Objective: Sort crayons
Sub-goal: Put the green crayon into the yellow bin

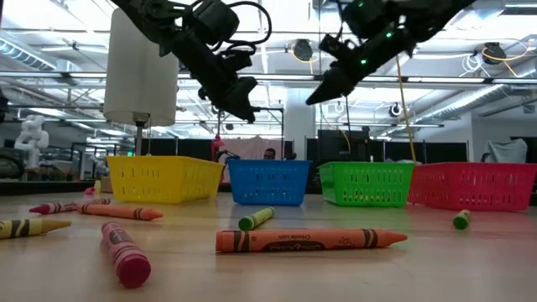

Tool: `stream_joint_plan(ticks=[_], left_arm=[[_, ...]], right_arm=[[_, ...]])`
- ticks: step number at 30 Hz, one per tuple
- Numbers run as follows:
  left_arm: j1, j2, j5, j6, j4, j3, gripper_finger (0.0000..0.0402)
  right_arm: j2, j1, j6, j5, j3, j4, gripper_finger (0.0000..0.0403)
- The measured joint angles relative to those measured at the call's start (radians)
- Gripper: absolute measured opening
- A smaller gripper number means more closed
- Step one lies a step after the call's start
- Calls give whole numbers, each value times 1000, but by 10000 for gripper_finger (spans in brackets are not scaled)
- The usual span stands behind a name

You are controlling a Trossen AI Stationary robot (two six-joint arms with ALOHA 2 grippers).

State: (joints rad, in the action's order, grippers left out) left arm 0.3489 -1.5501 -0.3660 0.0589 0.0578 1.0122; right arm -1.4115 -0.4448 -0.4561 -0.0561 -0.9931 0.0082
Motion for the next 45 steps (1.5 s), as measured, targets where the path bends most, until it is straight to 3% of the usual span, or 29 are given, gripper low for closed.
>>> stream_joint_plan(ticks=[12,17,27,33,45], left_arm=[[-63,0,0,-80,4,-6,180],[-99,0,-1,-89,12,-6,180],[-128,0,-4,-107,29,-6,180],[-129,0,-9,-108,67,-6,180],[-129,0,-9,-108,90,-6,180]], right_arm=[[-382,-130,-152,326,-427,-402,104],[-491,-158,-228,375,-532,-567,131],[-601,-165,-332,379,-544,-589,153],[-623,-164,-316,455,-544,-583,153],[-669,-146,-367,375,-543,-582,153]])
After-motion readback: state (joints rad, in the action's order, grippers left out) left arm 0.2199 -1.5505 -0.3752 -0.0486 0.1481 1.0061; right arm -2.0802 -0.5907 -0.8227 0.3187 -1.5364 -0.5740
